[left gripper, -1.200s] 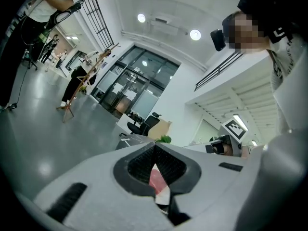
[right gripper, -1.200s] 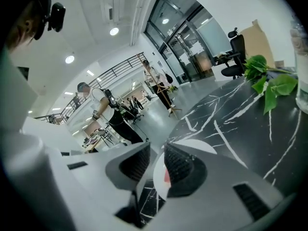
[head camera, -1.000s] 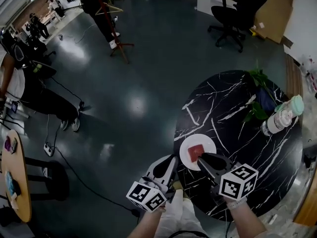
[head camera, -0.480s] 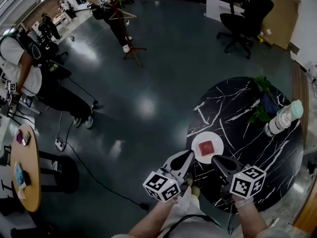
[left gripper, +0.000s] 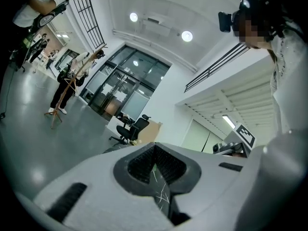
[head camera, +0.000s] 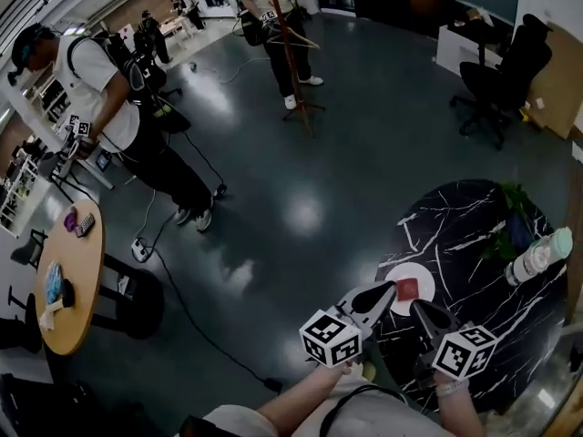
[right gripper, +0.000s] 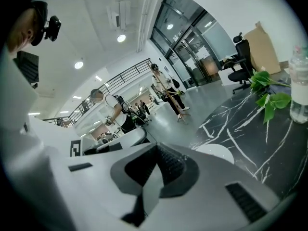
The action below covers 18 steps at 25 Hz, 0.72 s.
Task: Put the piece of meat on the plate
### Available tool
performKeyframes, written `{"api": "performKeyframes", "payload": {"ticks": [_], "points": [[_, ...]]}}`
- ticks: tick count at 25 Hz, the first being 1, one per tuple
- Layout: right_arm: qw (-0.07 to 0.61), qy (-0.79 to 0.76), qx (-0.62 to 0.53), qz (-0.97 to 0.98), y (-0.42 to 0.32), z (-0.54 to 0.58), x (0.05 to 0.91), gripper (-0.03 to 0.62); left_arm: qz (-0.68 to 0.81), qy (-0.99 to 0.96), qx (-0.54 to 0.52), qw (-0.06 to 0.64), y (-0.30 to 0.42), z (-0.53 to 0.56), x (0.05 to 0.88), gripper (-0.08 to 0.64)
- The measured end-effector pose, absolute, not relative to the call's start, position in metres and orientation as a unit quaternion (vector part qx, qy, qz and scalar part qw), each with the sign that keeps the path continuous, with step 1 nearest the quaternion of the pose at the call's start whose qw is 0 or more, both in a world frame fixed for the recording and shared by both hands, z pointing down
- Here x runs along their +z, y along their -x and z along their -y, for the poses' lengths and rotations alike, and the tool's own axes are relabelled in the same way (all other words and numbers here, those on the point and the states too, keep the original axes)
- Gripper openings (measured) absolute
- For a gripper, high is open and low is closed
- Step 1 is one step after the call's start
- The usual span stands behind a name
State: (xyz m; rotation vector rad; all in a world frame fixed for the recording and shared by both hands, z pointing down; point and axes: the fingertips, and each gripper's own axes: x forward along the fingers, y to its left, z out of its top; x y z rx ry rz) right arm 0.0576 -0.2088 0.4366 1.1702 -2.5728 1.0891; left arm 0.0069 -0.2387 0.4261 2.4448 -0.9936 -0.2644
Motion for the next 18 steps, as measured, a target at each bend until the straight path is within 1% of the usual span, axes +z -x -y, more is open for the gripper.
{"api": "performKeyframes", "payload": {"ticks": [8,18], "points": [[0.039,-0.398,0.331,0.855,-0.063,0.215,0.415,0.012,0.362,-0.901,-0.093,0.219,-0.004,0.243,0.406,0.008],[0.032,-0.409,0.326,0.852,-0.073,0.222,0.417,0.011,0.362,-0.902,-0.088,0.220,-0.006,0.248,0.410,0.008]]}}
